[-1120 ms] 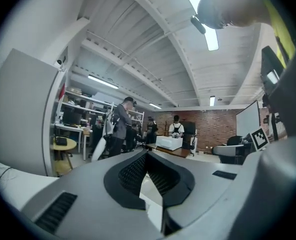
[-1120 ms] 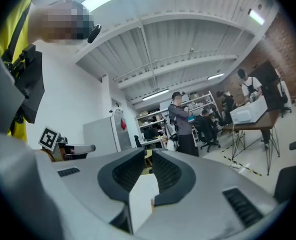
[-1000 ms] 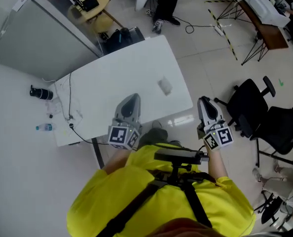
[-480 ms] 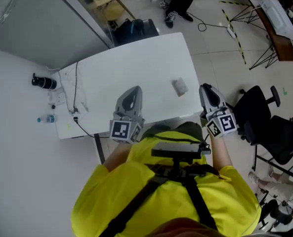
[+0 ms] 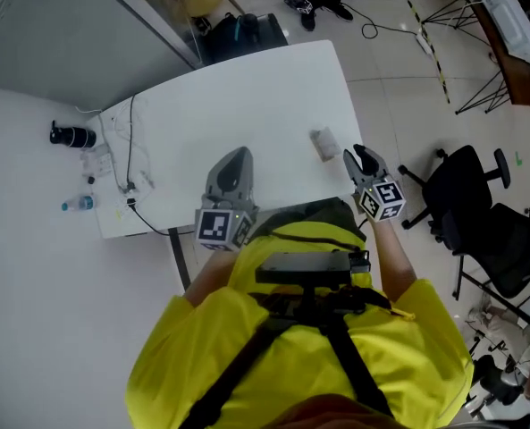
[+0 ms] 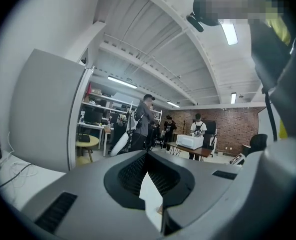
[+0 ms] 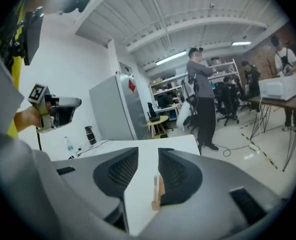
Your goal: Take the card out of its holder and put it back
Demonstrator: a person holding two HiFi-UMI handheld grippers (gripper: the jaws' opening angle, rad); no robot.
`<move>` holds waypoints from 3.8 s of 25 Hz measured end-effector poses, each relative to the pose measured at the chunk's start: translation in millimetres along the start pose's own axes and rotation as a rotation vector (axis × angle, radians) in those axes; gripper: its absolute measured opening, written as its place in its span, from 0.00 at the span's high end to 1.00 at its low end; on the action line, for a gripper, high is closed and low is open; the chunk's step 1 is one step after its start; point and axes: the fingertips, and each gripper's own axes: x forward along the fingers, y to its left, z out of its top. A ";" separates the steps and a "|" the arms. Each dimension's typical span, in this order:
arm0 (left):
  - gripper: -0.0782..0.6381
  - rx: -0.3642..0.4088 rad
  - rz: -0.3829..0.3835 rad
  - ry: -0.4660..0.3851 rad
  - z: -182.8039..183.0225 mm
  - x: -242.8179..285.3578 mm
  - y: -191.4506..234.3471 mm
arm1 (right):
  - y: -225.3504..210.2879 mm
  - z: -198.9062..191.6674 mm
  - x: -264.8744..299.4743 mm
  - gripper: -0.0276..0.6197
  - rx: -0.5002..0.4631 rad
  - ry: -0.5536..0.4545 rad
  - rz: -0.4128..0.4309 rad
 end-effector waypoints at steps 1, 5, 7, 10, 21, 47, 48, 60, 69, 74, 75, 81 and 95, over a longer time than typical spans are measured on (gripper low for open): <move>0.88 0.010 0.000 0.012 -3.6 0.8 0.5 | -4.4 -17.0 8.4 0.76 0.012 0.012 0.013; 0.88 -0.002 0.014 0.075 -20.6 2.5 3.4 | -16.2 -68.0 34.4 0.76 0.051 0.054 0.039; 0.88 -0.007 0.019 0.100 -28.5 0.1 3.1 | -19.8 -86.3 40.7 0.76 0.082 0.068 0.058; 0.88 0.003 0.013 0.121 -33.9 1.9 3.6 | -23.3 -95.4 52.4 0.82 0.069 0.065 0.083; 0.88 0.010 0.021 0.118 -37.0 -0.1 10.9 | -11.3 -79.7 47.4 0.92 -0.023 0.026 0.017; 0.88 0.039 -0.073 -0.063 11.2 12.4 -2.9 | 82.6 209.5 -63.1 0.92 -0.114 -0.312 0.031; 0.88 0.035 -0.071 -0.062 10.7 11.8 -1.5 | 82.3 209.4 -63.3 0.92 -0.106 -0.310 0.030; 0.88 0.022 -0.062 -0.047 8.7 11.7 0.8 | 65.2 169.7 -38.0 0.92 -0.102 -0.226 0.072; 0.88 0.021 -0.030 0.022 -8.2 1.6 9.7 | -5.8 3.8 29.7 0.92 -0.001 0.018 0.063; 0.88 0.026 -0.019 0.044 -17.5 -4.0 14.4 | -16.7 -25.1 40.4 0.92 0.035 0.054 0.069; 0.88 0.023 -0.017 0.048 -19.3 -4.7 14.0 | -17.7 -27.7 40.9 0.92 0.038 0.060 0.068; 0.88 0.004 -0.007 0.062 -24.3 -7.1 11.5 | -15.0 -42.4 43.8 0.92 0.034 0.086 0.077; 0.88 0.007 -0.013 0.070 -25.8 -5.3 11.4 | -23.9 -44.2 41.5 0.92 0.064 0.073 0.077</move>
